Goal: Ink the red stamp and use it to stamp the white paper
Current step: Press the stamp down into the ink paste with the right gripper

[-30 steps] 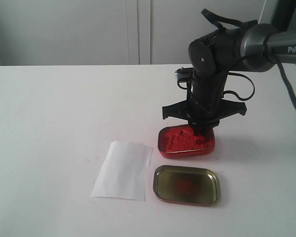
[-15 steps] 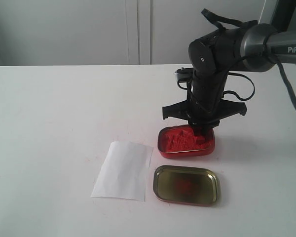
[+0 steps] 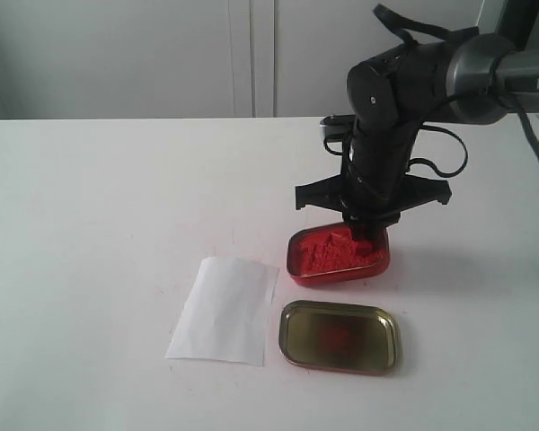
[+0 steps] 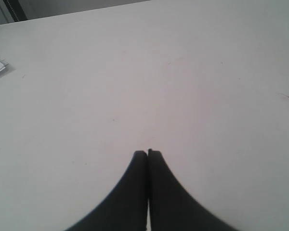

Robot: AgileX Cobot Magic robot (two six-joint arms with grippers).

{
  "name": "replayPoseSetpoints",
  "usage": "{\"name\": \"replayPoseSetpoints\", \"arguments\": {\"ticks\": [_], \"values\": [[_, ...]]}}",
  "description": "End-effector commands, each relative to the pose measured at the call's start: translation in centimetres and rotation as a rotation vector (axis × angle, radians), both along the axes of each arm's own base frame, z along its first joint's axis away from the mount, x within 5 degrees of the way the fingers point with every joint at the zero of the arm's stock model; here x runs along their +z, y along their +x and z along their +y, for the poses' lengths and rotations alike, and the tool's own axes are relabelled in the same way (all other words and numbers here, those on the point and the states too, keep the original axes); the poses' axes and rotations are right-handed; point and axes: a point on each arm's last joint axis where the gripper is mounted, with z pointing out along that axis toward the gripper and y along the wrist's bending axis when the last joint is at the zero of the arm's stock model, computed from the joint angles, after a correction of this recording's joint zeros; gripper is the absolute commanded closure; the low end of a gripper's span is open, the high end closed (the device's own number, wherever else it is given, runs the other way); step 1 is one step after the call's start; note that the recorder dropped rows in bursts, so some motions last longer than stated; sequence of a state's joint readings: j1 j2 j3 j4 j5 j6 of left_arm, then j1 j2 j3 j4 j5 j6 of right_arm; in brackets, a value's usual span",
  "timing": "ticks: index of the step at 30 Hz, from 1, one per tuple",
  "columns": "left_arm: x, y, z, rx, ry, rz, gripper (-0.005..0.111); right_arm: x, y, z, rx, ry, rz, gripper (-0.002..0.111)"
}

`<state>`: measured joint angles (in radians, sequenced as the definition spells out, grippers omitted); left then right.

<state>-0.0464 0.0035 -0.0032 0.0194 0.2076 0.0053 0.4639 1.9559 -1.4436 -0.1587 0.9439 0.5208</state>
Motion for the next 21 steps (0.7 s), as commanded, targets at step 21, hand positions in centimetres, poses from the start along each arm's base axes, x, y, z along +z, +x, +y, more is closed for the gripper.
{"name": "replayPoseSetpoints", "arguments": {"ticks": [21], "values": [[-0.04,0.00,0.01,0.003,0.000,-0.006,0.107,0.87,-0.08,-0.30,-0.014,0.014,-0.021,0.108]]}}
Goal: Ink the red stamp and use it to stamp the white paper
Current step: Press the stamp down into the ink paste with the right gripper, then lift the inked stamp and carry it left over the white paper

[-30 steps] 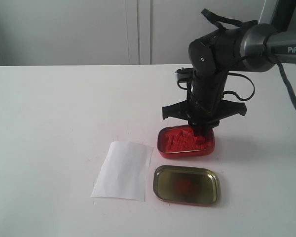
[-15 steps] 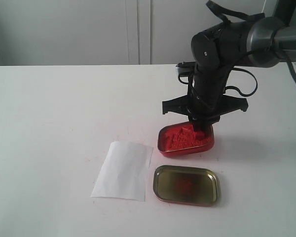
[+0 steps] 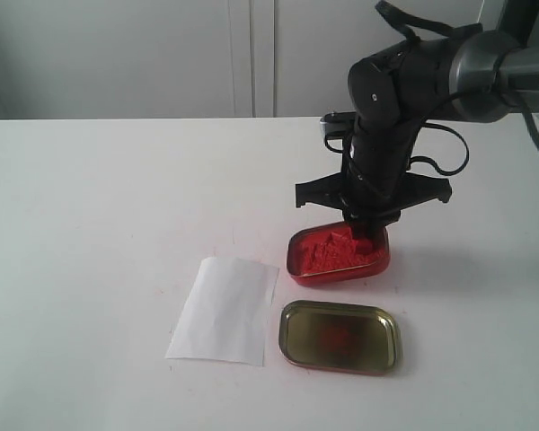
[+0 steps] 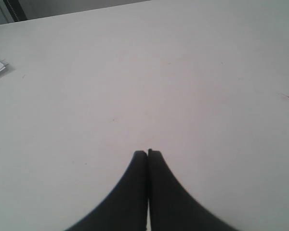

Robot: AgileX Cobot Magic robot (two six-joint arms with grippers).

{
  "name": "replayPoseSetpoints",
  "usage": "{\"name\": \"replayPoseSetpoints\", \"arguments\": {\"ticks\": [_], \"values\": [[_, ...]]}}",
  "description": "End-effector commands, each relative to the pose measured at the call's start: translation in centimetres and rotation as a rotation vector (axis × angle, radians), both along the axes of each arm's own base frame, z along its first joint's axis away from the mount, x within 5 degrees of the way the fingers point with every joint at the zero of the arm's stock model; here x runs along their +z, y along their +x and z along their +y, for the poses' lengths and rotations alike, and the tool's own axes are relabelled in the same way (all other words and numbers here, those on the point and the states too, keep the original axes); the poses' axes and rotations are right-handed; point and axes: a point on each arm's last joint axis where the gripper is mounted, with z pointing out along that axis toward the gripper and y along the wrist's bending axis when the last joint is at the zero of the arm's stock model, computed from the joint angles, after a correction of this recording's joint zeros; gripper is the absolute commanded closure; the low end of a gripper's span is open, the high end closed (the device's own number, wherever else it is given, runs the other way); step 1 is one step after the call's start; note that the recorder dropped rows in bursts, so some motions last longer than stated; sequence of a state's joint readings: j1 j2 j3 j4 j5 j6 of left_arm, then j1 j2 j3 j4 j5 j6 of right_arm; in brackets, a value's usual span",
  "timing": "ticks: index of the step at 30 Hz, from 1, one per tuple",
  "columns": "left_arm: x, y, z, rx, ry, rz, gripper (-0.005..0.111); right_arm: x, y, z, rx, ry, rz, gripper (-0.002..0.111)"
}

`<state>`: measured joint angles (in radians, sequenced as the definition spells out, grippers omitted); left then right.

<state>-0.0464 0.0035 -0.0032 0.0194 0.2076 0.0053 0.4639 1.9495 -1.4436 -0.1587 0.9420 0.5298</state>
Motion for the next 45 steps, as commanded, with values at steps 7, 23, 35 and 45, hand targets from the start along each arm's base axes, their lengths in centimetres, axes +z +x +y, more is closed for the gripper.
{"name": "replayPoseSetpoints", "arguments": {"ticks": [7,23,35,45], "values": [[0.0,0.0,0.0,0.003,0.000,-0.006,0.107,0.6,0.0,-0.3,-0.006,0.008,-0.015,0.108],[0.0,0.0,0.0,0.003,0.000,-0.006,0.107,0.6,0.0,-0.3,-0.005,0.010,-0.018,0.108],[0.0,0.0,0.0,0.003,0.000,-0.006,0.107,0.8,0.1,0.0,-0.011,0.049,-0.032,0.108],[0.0,0.0,0.0,0.003,0.000,-0.006,0.107,3.2,-1.0,2.8,0.074,0.123,-0.160,0.108]]}}
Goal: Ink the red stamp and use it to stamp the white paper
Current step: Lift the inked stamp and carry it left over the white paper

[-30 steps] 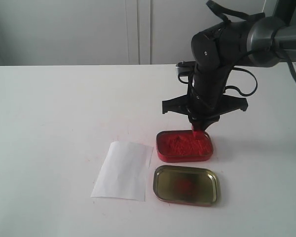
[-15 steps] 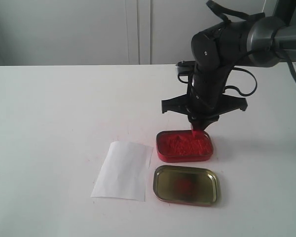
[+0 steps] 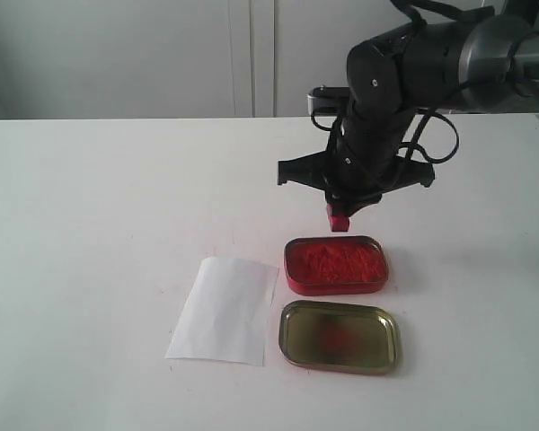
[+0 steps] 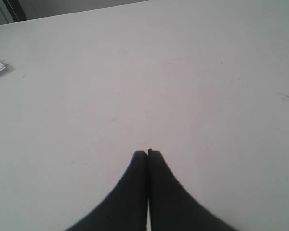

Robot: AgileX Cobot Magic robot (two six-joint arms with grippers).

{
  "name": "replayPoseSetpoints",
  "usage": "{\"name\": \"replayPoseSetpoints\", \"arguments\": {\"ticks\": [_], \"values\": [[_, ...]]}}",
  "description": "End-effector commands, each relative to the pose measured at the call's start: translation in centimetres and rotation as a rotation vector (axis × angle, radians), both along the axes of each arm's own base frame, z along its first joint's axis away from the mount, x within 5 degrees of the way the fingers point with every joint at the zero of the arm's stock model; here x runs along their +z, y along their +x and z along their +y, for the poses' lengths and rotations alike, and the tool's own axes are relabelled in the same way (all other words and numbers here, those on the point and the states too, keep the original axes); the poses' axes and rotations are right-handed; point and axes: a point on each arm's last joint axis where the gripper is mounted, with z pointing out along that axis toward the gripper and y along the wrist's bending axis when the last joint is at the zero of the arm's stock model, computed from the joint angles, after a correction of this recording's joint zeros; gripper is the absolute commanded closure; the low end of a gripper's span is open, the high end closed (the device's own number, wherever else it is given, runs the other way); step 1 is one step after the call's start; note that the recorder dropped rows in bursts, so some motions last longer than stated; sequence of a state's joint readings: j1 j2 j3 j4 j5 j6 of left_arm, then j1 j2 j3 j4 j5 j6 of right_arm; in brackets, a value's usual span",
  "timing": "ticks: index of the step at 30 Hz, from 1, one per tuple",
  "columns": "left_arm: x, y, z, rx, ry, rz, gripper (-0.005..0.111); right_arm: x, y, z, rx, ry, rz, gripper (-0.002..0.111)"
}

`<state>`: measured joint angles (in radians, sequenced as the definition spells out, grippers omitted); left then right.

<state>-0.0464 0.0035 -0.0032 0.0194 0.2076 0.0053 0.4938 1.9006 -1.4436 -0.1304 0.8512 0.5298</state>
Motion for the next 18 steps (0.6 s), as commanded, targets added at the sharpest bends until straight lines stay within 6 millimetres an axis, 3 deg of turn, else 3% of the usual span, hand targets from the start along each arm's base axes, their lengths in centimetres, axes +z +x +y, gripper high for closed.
{"name": "replayPoseSetpoints", "arguments": {"ticks": [1,12,18], "values": [[0.0,0.0,0.0,0.003,0.000,-0.006,0.107,1.0,-0.8,1.6,0.053,0.032,-0.054,0.108],[0.0,0.0,0.0,0.003,0.000,-0.006,0.107,1.3,-3.1,6.2,0.187,0.073,-0.112,0.108],[0.0,0.0,0.0,0.003,0.000,-0.006,0.107,1.4,-4.1,7.6,0.246,0.053,-0.131,0.108]]}}
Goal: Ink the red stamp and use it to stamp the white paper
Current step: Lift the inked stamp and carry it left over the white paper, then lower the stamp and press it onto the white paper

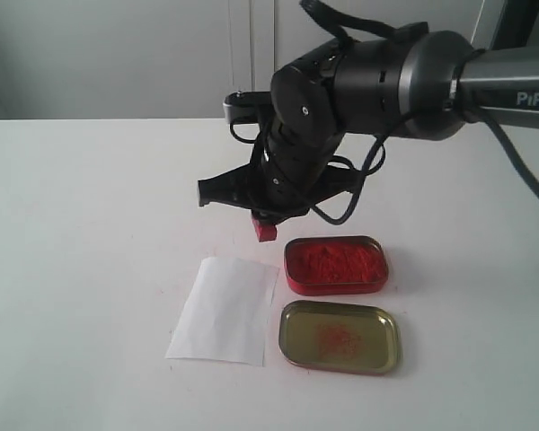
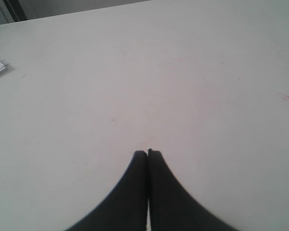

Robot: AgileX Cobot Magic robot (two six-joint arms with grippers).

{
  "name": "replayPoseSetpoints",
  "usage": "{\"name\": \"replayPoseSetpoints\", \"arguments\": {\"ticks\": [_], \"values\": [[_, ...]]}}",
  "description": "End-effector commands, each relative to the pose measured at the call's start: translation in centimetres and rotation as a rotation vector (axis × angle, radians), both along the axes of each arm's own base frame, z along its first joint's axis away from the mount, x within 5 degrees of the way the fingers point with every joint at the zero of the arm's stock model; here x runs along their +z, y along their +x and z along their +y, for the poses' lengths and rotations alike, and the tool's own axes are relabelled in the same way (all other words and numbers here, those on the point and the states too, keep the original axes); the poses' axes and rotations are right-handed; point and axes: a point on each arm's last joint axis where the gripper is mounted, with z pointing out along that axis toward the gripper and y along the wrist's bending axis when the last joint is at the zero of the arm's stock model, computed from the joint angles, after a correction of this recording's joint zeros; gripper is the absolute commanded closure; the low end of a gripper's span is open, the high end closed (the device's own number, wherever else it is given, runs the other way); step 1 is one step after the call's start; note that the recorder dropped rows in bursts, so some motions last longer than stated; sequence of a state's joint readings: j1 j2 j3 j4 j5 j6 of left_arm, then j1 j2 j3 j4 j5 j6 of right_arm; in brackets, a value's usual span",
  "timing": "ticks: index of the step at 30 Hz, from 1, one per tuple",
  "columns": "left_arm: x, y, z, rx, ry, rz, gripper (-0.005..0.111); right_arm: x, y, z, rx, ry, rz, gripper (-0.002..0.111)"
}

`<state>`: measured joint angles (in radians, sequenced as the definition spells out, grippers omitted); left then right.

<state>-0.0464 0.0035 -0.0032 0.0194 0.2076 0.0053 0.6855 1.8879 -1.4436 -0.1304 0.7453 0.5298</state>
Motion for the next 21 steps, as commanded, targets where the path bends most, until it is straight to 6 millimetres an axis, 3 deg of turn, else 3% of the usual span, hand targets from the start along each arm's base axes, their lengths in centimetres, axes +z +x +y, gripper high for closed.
{"name": "replayPoseSetpoints", "arguments": {"ticks": [1,11,21], "values": [[0.0,0.0,0.0,0.003,0.000,-0.006,0.107,0.5,-0.7,0.8,0.055,-0.024,-0.047,0.108],[0.0,0.0,0.0,0.003,0.000,-0.006,0.107,0.6,-3.2,3.6,0.160,-0.060,-0.089,0.108],[0.0,0.0,0.0,0.003,0.000,-0.006,0.107,0.5,-4.7,4.7,0.204,-0.083,-0.075,0.108]]}}
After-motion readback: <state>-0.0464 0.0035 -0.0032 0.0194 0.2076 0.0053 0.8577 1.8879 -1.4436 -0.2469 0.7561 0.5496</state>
